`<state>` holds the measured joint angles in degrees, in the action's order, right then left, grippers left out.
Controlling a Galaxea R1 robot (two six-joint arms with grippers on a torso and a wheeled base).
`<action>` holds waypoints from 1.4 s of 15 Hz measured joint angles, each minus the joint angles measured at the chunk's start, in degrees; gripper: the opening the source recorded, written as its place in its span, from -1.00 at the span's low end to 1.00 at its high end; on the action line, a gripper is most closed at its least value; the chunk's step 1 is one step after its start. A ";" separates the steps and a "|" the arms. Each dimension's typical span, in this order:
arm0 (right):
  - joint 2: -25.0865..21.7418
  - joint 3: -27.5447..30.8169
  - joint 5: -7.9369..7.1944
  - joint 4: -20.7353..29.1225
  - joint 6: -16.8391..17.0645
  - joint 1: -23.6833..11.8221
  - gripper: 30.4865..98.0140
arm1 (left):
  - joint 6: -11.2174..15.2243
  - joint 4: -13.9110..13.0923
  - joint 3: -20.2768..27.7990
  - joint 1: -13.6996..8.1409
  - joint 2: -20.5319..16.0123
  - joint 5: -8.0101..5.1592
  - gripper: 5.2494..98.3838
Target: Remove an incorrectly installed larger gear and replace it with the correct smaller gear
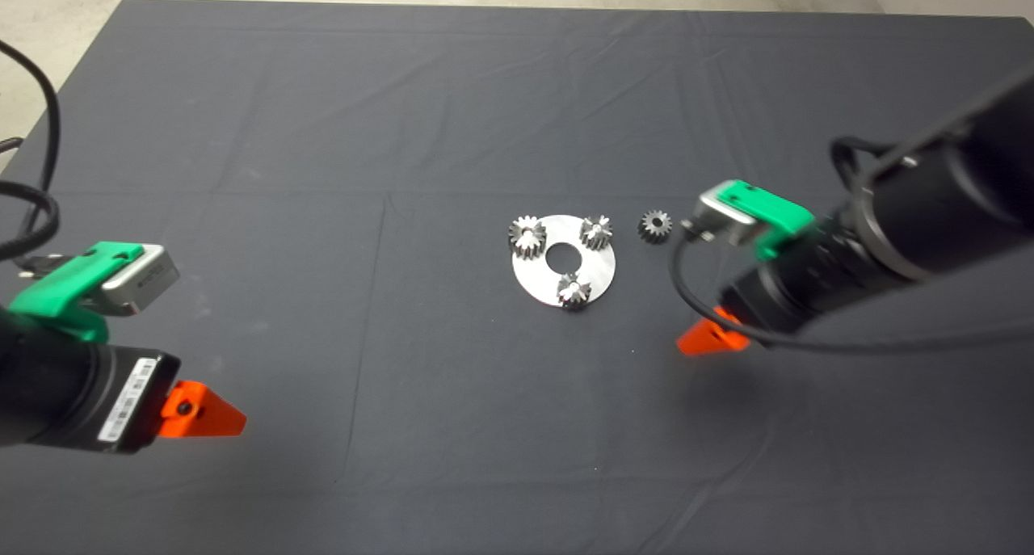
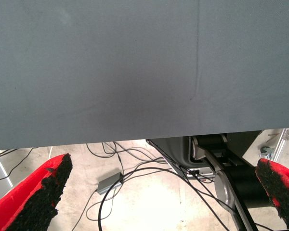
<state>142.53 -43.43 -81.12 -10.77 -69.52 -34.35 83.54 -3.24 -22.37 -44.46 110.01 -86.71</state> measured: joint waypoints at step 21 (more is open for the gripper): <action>13.56 -22.06 14.60 -19.41 21.50 12.91 0.99 | -0.02 0.02 0.88 0.00 0.61 0.38 0.99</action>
<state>156.09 -65.49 -66.51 -30.18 -48.02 -21.44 83.52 -3.22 -21.49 -44.46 110.62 -86.33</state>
